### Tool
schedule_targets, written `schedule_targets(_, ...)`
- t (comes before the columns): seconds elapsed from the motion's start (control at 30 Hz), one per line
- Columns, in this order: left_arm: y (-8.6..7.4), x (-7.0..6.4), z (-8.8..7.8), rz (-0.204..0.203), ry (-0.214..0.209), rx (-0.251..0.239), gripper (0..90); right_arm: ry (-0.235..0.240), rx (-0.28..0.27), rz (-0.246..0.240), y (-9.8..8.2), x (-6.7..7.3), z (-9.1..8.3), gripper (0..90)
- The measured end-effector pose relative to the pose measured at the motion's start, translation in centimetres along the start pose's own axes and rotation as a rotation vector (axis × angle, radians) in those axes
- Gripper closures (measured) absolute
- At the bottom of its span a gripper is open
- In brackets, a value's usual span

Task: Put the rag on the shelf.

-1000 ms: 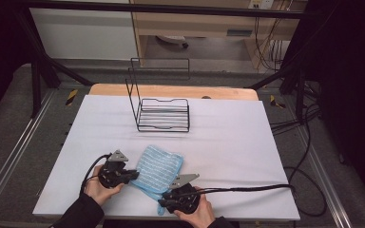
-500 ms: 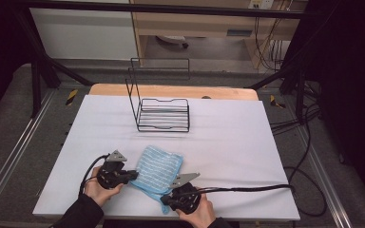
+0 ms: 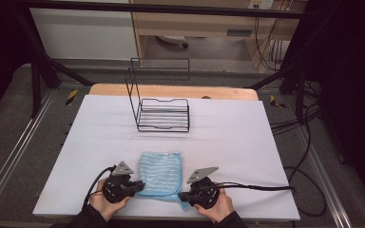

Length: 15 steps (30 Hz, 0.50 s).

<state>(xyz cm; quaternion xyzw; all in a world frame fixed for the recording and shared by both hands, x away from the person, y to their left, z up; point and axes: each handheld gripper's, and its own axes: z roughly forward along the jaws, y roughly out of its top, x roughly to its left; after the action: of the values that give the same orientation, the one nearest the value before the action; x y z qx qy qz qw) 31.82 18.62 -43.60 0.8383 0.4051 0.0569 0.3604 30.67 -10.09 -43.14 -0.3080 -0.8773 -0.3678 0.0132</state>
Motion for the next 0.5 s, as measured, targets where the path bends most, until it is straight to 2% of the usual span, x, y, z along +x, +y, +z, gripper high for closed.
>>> schedule_targets(0.07, 0.0, 0.1, -0.1, 0.009, 0.005, 0.001, 83.7, 0.003, -0.002, 0.001, 0.0, 0.0, 0.0, 87.0)
schedule_targets(0.1, 0.0, 0.2, -0.1, 0.013, 0.006, 0.003, 83.6, -0.007, -0.019, -0.005, 0.1, 0.0, 0.0, 84.5)
schedule_targets(0.13, 0.0, 0.2, -0.1, 0.013, 0.002, 0.003, 83.5, -0.013, -0.043, -0.005, 0.2, -0.2, -0.2, 77.5)
schedule_targets(0.3, 0.1, 0.4, -0.2, 0.038, 0.002, 0.003, 80.2, -0.049, -0.138, 0.007, 0.5, -1.4, -0.9, 62.2)
schedule_targets(0.33, 0.1, 0.4, -0.3, 0.044, 0.001, 0.005, 80.2, -0.049, -0.138, 0.007, 0.5, -1.4, -0.9, 62.2)
schedule_targets(0.37, 0.2, 0.4, -0.4, 0.052, 0.001, 0.001, 77.0, -0.057, -0.170, 0.016, 0.6, -2.1, -1.1, 57.2)
schedule_targets(0.5, 0.5, 0.8, -0.8, 0.072, 0.007, -0.019, 65.5, -0.098, -0.223, 0.023, 0.9, -3.3, -1.5, 44.5)
